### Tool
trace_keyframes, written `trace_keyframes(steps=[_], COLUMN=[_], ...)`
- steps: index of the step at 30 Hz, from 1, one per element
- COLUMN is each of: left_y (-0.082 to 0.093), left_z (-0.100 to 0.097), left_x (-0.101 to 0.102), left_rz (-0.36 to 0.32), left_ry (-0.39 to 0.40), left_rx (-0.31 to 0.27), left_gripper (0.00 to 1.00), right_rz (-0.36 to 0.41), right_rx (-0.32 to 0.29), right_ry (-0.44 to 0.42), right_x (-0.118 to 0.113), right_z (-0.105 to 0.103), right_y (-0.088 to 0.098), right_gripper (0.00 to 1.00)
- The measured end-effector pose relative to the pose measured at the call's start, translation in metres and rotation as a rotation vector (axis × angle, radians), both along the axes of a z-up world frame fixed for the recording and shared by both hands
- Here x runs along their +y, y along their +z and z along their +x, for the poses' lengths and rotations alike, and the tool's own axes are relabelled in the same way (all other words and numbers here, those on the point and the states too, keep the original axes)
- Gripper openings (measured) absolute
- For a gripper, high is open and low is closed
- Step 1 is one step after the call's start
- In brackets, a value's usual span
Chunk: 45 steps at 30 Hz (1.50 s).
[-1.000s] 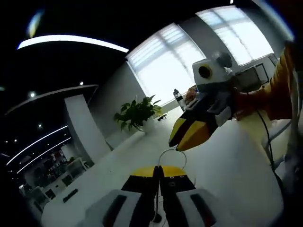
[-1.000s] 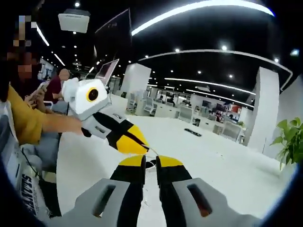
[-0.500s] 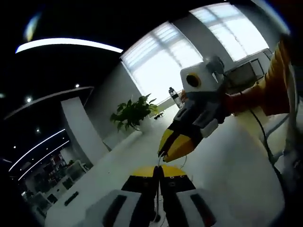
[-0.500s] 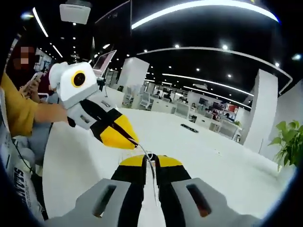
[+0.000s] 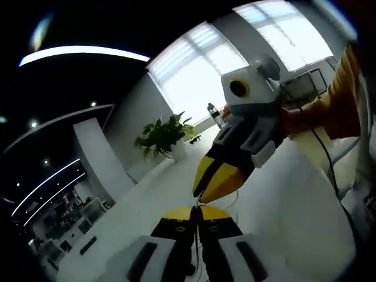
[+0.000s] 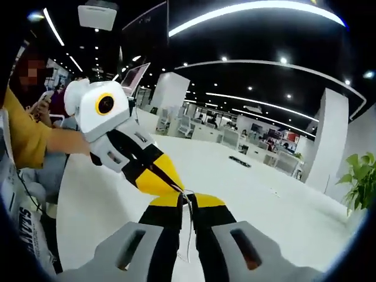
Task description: Peel open the Velcro strap on the desktop, arrange the wired earphones neatly onto it, and close the Velcro strap to secure them.
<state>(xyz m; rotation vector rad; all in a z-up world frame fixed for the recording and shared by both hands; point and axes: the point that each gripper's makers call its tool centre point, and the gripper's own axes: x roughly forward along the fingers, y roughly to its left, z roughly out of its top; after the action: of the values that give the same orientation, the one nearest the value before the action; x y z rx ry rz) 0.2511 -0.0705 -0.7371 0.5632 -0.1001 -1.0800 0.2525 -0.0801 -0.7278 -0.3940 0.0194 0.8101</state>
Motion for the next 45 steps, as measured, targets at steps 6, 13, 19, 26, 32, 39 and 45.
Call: trace_keyframes(steps=[6, 13, 19, 26, 32, 39, 45], left_y=[-0.001, -0.003, 0.002, 0.011, 0.022, 0.032, 0.029], left_z=[0.0, 0.001, 0.0, 0.002, 0.024, 0.073, 0.101], left_x=[0.001, 0.0, 0.005, 0.015, 0.05, 0.098, 0.103], left_rz=[0.001, 0.004, -0.022, -0.132, -0.216, -0.244, -0.264], left_ry=[-0.001, 0.002, 0.008, 0.016, 0.098, 0.252, 0.294], left_rx=[0.003, 0.001, -0.015, 0.044, 0.055, 0.029, 0.061], left_gripper=[0.06, 0.06, 0.09, 0.16, 0.17, 0.15, 0.16], right_rz=[-0.008, -0.015, -0.007, 0.011, 0.036, 0.072, 0.122], right_rx=[0.006, 0.005, 0.014, 0.023, 0.055, 0.091, 0.169], right_ry=[0.004, 0.007, 0.014, -0.007, -0.048, -0.126, -0.156], right_x=[0.001, 0.002, 0.003, -0.007, -0.027, -0.062, -0.081], right_z=[0.0, 0.0, -0.001, 0.003, 0.01, 0.023, 0.029], right_y=[-0.003, -0.004, -0.005, -0.005, -0.014, -0.025, -0.037], right_gripper=[0.06, 0.05, 0.05, 0.05, 0.05, 0.05, 0.06])
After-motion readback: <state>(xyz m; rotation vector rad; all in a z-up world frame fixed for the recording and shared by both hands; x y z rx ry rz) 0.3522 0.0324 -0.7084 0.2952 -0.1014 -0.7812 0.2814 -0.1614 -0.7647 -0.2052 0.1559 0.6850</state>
